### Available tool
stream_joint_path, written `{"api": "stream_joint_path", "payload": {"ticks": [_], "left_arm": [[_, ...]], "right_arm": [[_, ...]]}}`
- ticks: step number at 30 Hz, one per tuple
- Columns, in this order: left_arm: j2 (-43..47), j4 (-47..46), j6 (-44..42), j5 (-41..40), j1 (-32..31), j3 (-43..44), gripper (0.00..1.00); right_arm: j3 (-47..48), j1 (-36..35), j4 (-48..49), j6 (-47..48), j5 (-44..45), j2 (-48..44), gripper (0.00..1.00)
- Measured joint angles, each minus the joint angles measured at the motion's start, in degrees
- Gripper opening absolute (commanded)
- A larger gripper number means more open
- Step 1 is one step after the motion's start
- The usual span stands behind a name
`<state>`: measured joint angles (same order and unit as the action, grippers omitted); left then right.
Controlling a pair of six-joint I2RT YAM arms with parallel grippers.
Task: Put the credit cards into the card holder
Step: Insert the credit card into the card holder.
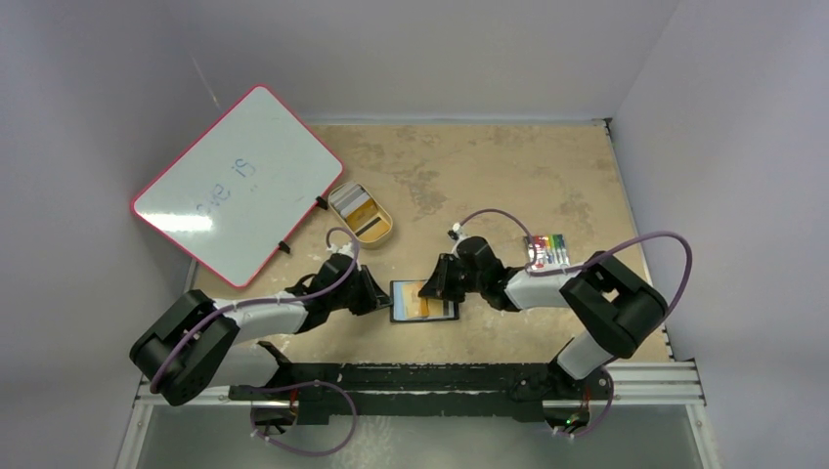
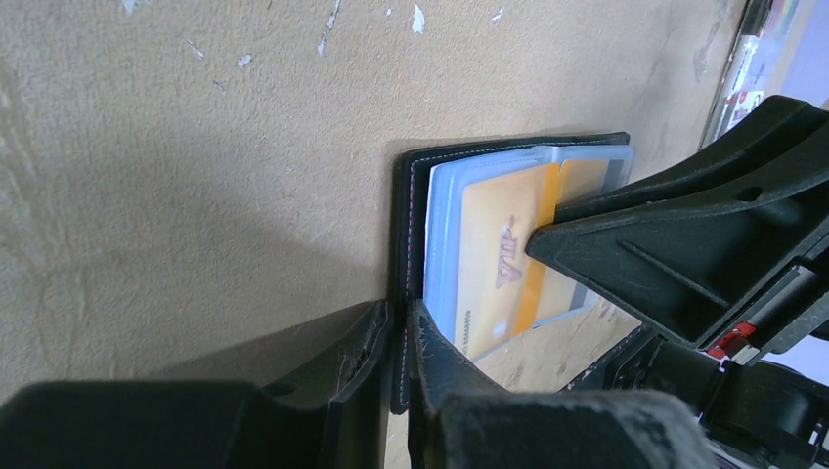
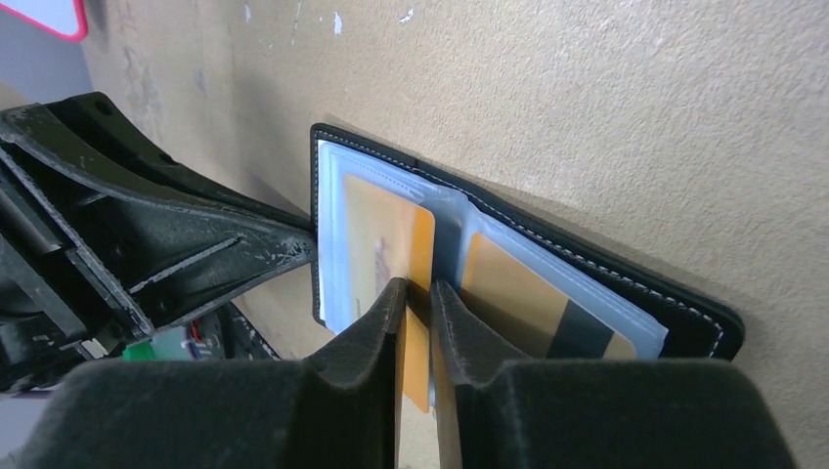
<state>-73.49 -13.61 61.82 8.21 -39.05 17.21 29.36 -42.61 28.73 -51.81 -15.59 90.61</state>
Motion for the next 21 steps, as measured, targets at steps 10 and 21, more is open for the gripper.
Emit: {"api": "stream_joint_path", "payload": {"ticks": [10,21], "left_arm": [[0.24,0.87,-0.07,-0.24,-0.11,0.26,0.1],[1.73,2.6,0.11,-0.85,-0.35,0.26,0.11]], "right_arm": [[1.49,-0.63,-10.12,2.03,4.11,-5.53,0.4],[4.11,-1.16,-15.82,2.29,6.08,-6.12,0.48]]}}
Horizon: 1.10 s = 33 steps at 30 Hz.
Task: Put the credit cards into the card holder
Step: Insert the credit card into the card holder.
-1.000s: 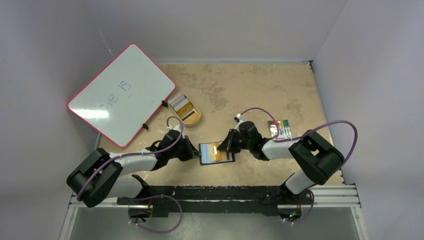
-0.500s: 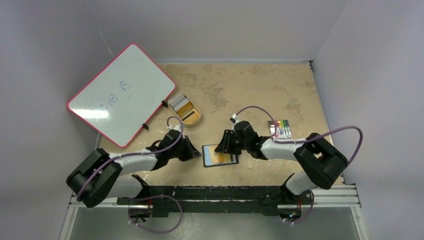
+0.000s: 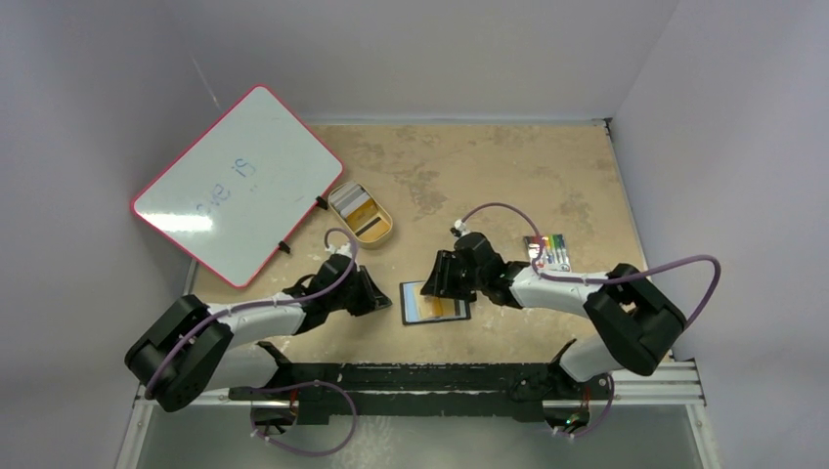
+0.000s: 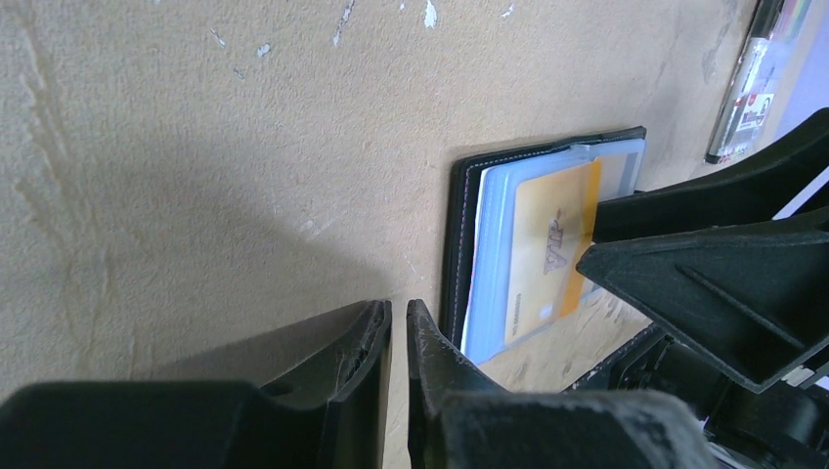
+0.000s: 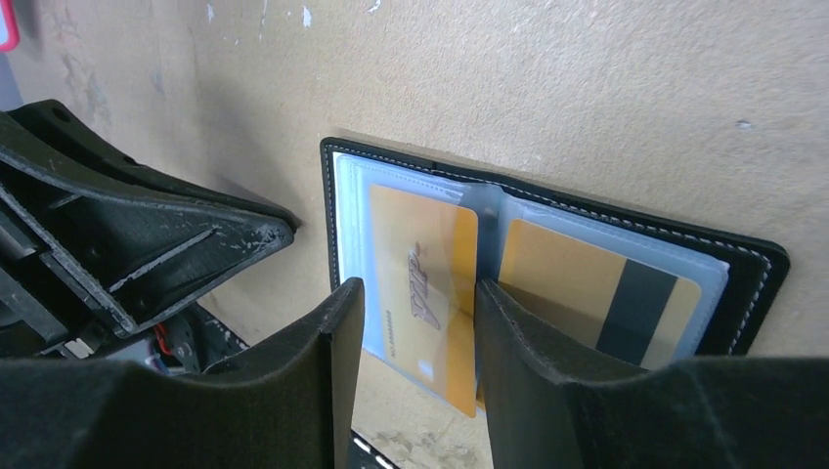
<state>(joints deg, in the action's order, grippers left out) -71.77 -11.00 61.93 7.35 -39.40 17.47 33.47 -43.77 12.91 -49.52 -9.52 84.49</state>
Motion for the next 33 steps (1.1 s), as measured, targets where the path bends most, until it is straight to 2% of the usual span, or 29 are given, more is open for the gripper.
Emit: {"api": "stream_joint_path", "payload": {"ticks": [8,16,23,33], "left_arm": [[1.29,0.59,0.66,-0.02,-0.04,0.0,0.18],[1.2,-4.79,2.84,1.53,-0.2,-0.52,0.23],[-2.16,-9.79,4.13,2.23,-1.2,-0.85,0.22],[-7.67,-14.88,5.03,2.45,-2.6,-1.46,0.15]], "right_arm": [[2.14,-0.07,-6.8,1.14,3.34,-3.89,0.52],[2.34,-0.07,-10.64,1.95,5.38,-4.35,0.54],[2.62,-0.07,-11.52,2.12,5.46,-4.33,0.53],[2.49,-0.79,-7.58,0.46,3.76,-3.1,0.53]]}}
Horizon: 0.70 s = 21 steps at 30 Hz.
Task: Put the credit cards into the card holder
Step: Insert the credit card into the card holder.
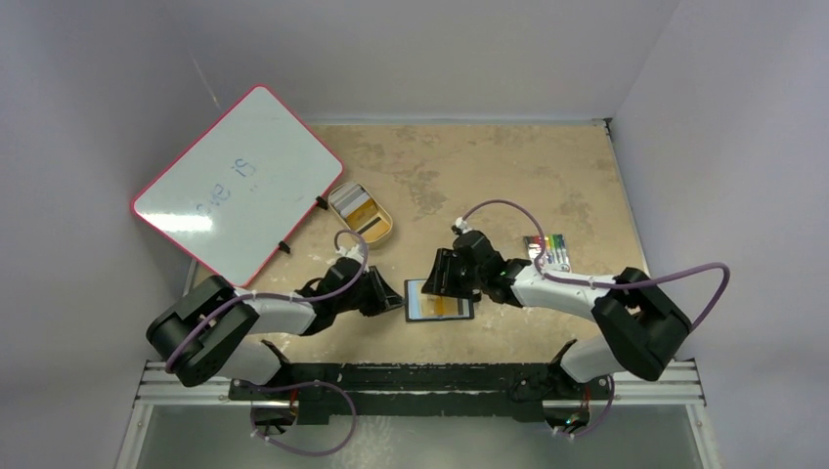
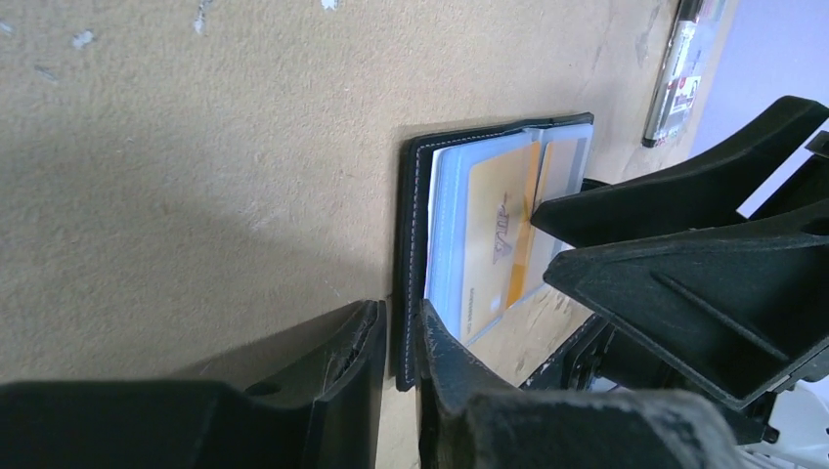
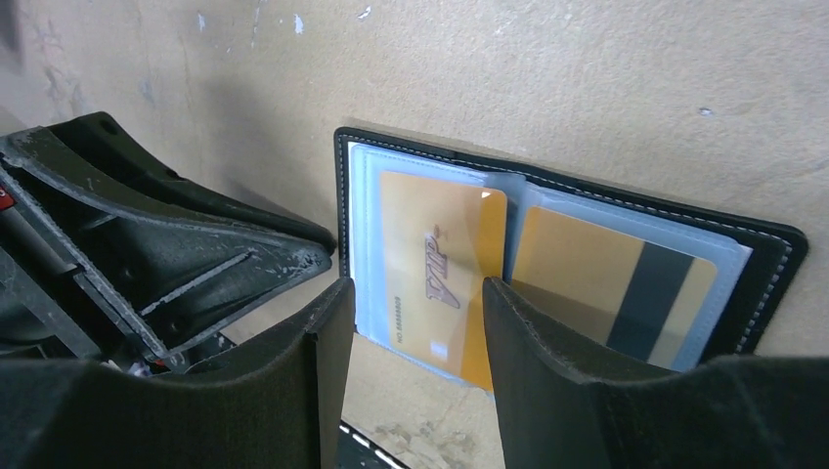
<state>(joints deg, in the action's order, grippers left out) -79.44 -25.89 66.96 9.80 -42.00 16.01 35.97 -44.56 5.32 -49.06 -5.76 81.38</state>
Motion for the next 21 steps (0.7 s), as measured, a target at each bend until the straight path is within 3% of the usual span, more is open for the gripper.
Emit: {"api": "stream_joint_path", "payload": {"ticks": [11,21], "left_arm": [[-0.96,-1.51,0.0,-0.02,-0.59,0.0,0.15],[-1.14,-1.79,0.02,-0.09,-1.36,0.0,0.14]], "right_arm": [[0.02,-2.23,3.28,-1.36,-1.27,2.86,0.54],[0.04,-2.32,0.02,-1.31,1.16,0.28,0.55]]}}
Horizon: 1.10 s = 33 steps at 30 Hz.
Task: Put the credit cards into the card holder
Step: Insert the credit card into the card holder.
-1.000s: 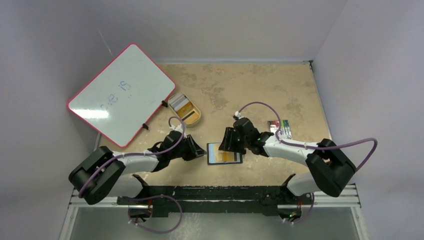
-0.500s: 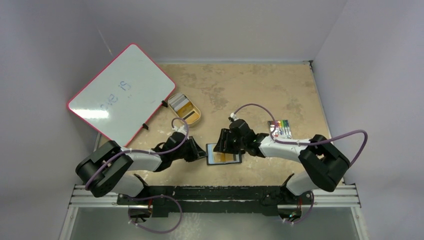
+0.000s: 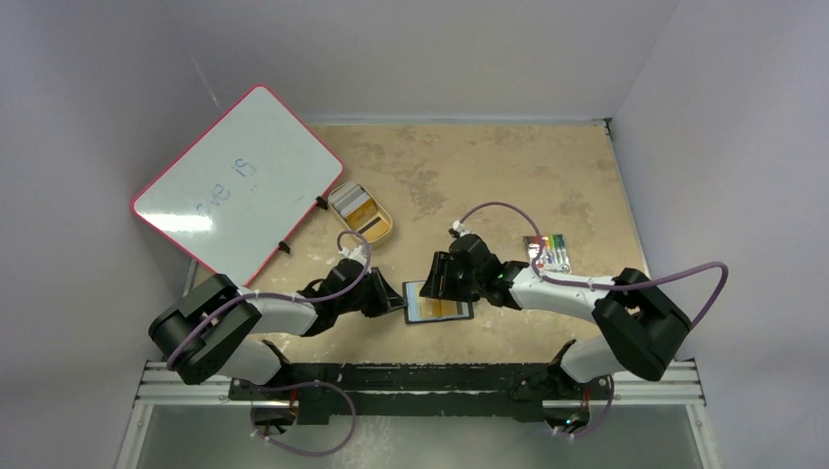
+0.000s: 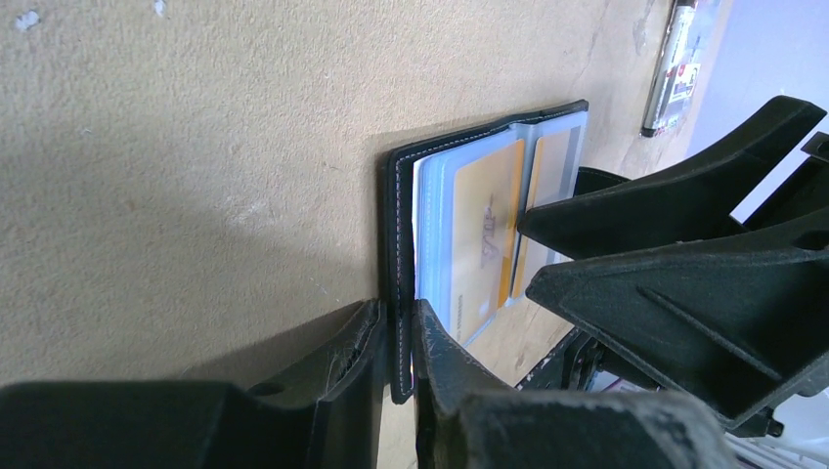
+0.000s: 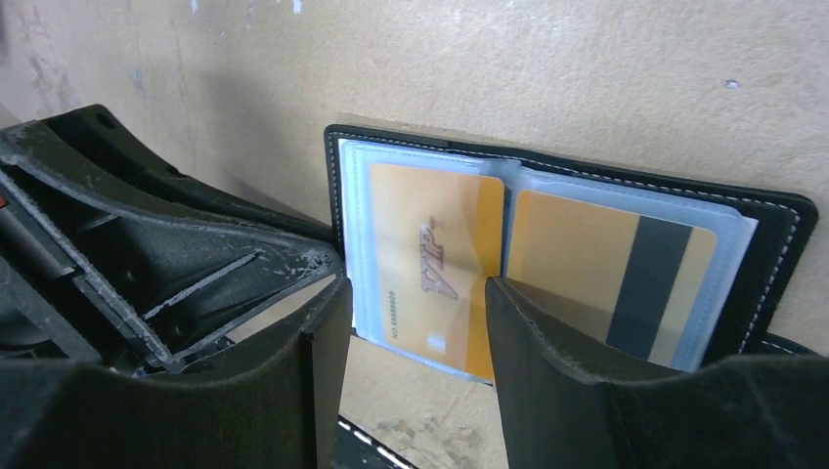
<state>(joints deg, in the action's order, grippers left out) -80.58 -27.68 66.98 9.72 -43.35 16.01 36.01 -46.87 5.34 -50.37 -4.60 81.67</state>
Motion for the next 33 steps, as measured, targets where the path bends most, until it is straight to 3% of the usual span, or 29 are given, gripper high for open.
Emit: {"api": "stream_joint_path", "payload": {"ticks": [15,33], "left_arm": [[-0.44,-0.57,0.04,-0.55,-0.52,0.0,0.13],[-0.33,-0.04,-0.09,-1.42,-0.61,0.17,0.11]], "right_arm": [[0.24,-1.01,-1.01,0.04,2.05,1.25,0.57],[-1.18,-1.86,6.03,-1.66,-1.2,2.45,0.57]]}}
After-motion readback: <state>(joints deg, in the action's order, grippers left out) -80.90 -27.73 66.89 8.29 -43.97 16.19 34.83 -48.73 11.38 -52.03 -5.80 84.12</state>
